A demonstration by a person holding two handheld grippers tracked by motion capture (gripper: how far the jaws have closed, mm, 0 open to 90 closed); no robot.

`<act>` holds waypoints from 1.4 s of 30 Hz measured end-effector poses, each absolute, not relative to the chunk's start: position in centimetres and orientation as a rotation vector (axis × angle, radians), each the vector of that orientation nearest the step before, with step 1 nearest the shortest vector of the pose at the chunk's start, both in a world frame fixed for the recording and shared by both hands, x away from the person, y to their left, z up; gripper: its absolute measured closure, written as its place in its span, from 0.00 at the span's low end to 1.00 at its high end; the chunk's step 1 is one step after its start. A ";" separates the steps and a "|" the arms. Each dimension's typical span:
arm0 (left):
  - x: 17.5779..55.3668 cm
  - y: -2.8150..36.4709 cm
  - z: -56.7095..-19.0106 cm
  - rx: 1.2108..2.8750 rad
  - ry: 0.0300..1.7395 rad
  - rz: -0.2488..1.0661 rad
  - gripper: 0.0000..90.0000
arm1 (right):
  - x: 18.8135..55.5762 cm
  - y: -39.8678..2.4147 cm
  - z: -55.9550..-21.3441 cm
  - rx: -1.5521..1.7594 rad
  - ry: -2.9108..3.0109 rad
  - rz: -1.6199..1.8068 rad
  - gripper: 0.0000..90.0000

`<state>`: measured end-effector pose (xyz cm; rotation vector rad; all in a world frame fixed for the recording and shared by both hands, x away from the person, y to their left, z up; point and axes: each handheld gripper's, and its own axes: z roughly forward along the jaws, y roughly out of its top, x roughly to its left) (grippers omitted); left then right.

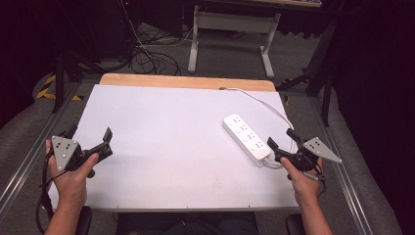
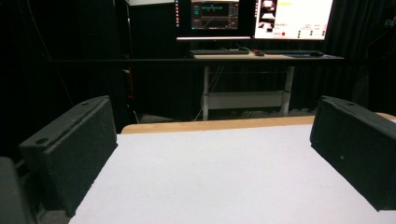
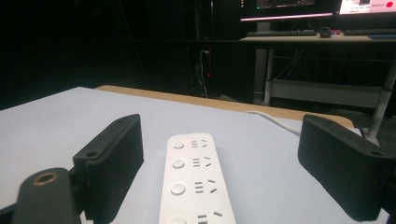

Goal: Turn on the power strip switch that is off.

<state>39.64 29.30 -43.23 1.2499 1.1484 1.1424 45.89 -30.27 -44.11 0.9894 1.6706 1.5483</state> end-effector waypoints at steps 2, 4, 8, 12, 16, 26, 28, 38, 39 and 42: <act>39.7 29.3 -43.2 1.251 1.146 1.142 0.01 | 45.9 -30.3 -44.1 0.987 1.668 1.547 0.16; 39.8 29.2 -43.2 1.252 1.145 1.138 0.01 | 45.8 -30.3 -44.1 0.988 1.665 1.545 0.16; 39.9 29.2 -43.3 1.255 1.142 1.138 0.01 | 45.7 -30.4 -44.1 0.997 1.658 1.548 0.17; 39.9 29.1 -43.2 1.258 1.142 1.137 0.02 | 45.6 -30.6 -43.9 0.991 1.650 1.562 0.29; 39.9 29.1 -43.3 1.258 1.141 1.134 0.02 | 45.5 -30.7 -43.8 0.964 1.654 1.574 0.47; 40.0 29.2 -43.3 1.259 1.142 1.135 0.02 | 45.0 -31.0 -43.4 0.916 1.665 1.621 0.91; 40.0 29.2 -43.3 1.259 1.142 1.134 0.02 | 44.9 -31.0 -43.3 0.919 1.668 1.632 0.95; 40.0 29.2 -43.3 1.264 1.143 1.132 0.02 | 44.7 -31.2 -42.6 0.969 1.739 1.616 1.00; 40.0 29.2 -43.3 1.265 1.143 1.132 0.02 | 44.7 -31.2 -42.4 0.970 1.754 1.606 1.00; 40.1 29.2 -43.3 1.270 1.142 1.134 0.02 | 45.0 -31.2 -41.4 0.995 1.796 1.562 1.00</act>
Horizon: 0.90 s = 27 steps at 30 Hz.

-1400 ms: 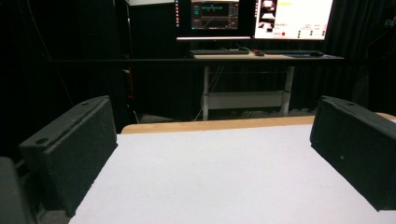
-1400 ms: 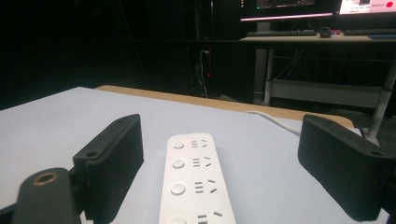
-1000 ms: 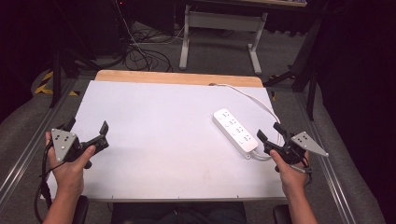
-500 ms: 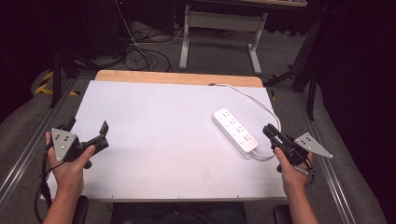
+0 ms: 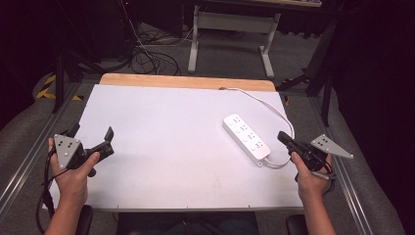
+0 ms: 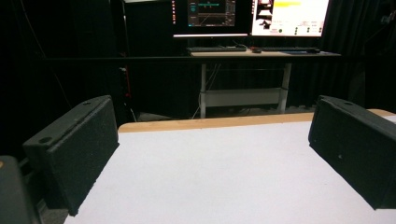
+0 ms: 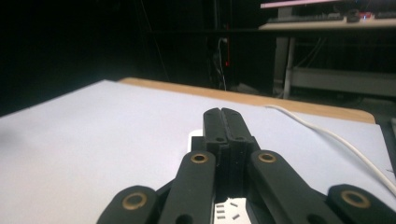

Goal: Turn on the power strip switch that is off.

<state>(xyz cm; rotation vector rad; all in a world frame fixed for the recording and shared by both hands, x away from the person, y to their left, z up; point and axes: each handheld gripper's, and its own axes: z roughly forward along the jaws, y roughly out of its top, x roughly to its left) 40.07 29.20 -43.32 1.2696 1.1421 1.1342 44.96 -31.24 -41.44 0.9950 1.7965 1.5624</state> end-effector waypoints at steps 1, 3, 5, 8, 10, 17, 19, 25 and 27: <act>40.1 29.2 -43.3 1.271 1.142 1.134 0.02 | 45.1 -31.2 -41.1 0.995 1.811 1.537 1.00; 40.1 29.2 -43.3 1.272 1.140 1.135 0.02 | 45.5 -31.0 -40.6 1.008 1.826 1.519 1.00; 40.1 29.3 -43.3 1.272 1.141 1.136 0.02 | 46.0 -30.9 -40.1 1.025 1.830 1.525 1.00; 40.1 29.3 -43.3 1.272 1.142 1.138 0.02 | 46.7 -30.3 -39.3 1.039 1.848 1.513 1.00; 40.1 29.3 -43.3 1.272 1.141 1.140 0.02 | 47.0 -29.9 -38.9 1.037 1.870 1.490 1.00; 40.0 29.4 -43.3 1.273 1.142 1.142 0.02 | 48.4 -28.2 -38.2 1.049 1.940 1.443 1.00; 40.1 29.3 -43.3 1.274 1.141 1.142 0.03 | 49.1 -27.3 -38.0 1.051 1.956 1.444 1.00; 40.1 29.4 -43.4 1.278 1.140 1.140 0.03 | 51.0 -25.6 -37.9 1.067 1.993 1.433 1.00; 40.0 29.4 -43.4 1.271 1.143 1.137 0.03 | 51.6 -25.2 -38.0 1.070 2.003 1.421 1.00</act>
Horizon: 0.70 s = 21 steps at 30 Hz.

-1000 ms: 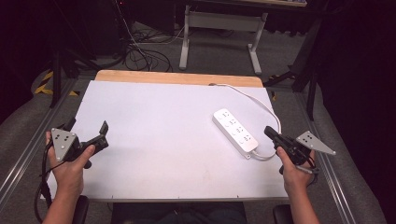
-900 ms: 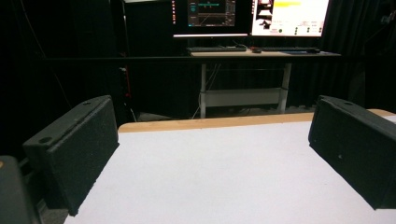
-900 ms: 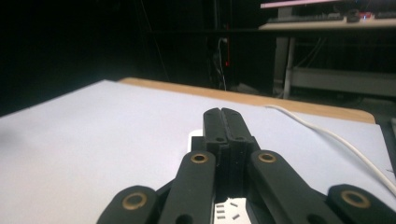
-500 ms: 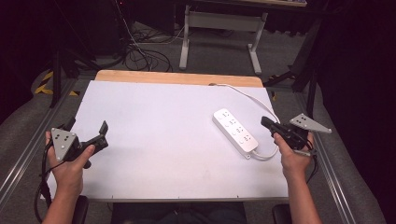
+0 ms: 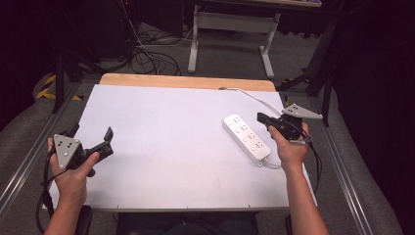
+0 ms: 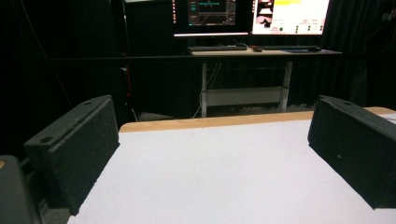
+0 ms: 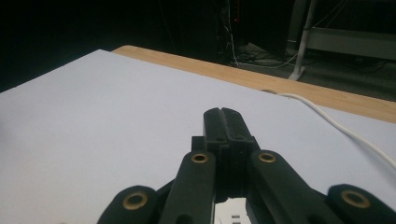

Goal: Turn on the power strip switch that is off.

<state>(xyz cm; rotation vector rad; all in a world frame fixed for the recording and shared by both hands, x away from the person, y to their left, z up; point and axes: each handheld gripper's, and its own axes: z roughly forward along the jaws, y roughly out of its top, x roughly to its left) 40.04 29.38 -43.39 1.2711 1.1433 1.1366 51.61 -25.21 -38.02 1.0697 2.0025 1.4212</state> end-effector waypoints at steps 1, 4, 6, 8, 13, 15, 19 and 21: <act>40.0 29.4 -43.4 1.271 1.143 1.137 0.03 | 51.9 -25.0 -38.1 1.071 2.007 1.419 1.00; 40.0 29.4 -43.4 1.278 1.141 1.136 0.03 | 52.5 -24.5 -38.3 1.083 2.023 1.403 1.00; 40.0 29.3 -43.4 1.284 1.137 1.138 0.04 | 53.0 -24.1 -38.5 1.081 2.047 1.377 1.00; 40.0 29.2 -43.5 1.285 1.135 1.138 0.04 | 53.2 -23.9 -38.6 1.076 2.054 1.365 1.00; 39.9 29.3 -43.5 1.284 1.137 1.140 0.04 | 54.2 -23.0 -39.0 1.083 2.097 1.312 1.00; 39.8 29.3 -43.5 1.285 1.137 1.141 0.04 | 54.6 -22.5 -39.3 1.084 2.117 1.295 1.00; 39.8 29.4 -43.5 1.289 1.137 1.146 0.04 | 55.3 -21.6 -40.0 1.091 2.159 1.243 1.00; 39.8 29.4 -43.5 1.291 1.137 1.147 0.04 | 55.6 -21.3 -40.4 1.092 2.171 1.215 1.00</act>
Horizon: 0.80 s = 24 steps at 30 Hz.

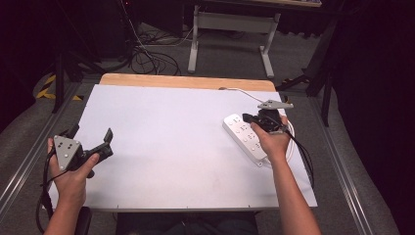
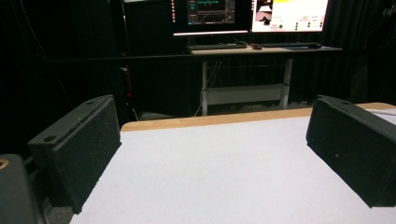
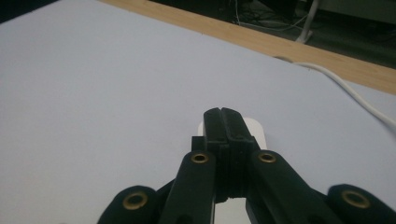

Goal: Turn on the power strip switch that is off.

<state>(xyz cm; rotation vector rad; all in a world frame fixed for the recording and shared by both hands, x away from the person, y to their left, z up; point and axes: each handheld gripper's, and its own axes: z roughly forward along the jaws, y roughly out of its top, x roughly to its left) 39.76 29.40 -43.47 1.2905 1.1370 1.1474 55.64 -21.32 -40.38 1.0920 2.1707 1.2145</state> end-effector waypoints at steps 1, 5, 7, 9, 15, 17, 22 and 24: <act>39.7 29.4 -43.5 1.292 1.137 1.148 0.04 | 55.8 -21.2 -40.6 1.098 2.180 1.196 1.00; 39.6 29.4 -43.5 1.288 1.139 1.148 0.04 | 56.8 -20.6 -41.9 1.114 2.229 1.117 1.00; 39.6 29.5 -43.5 1.289 1.141 1.151 0.04 | 57.1 -20.3 -42.5 1.123 2.255 1.071 1.00; 39.5 29.6 -43.5 1.289 1.144 1.153 0.04 | 57.4 -20.1 -42.9 1.130 2.276 1.046 1.00; 39.5 29.5 -43.5 1.292 1.142 1.152 0.04 | 58.0 -19.5 -44.2 1.141 2.335 0.960 1.00; 39.5 29.5 -43.5 1.291 1.142 1.152 0.04 | 58.1 -19.4 -44.4 1.146 2.344 0.943 1.00; 39.5 29.6 -43.5 1.292 1.141 1.150 0.04 | 58.1 -19.3 -44.8 1.136 2.351 0.917 1.00; 39.5 29.6 -43.5 1.291 1.142 1.150 0.04 | 58.0 -19.3 -44.8 1.134 2.348 0.915 1.00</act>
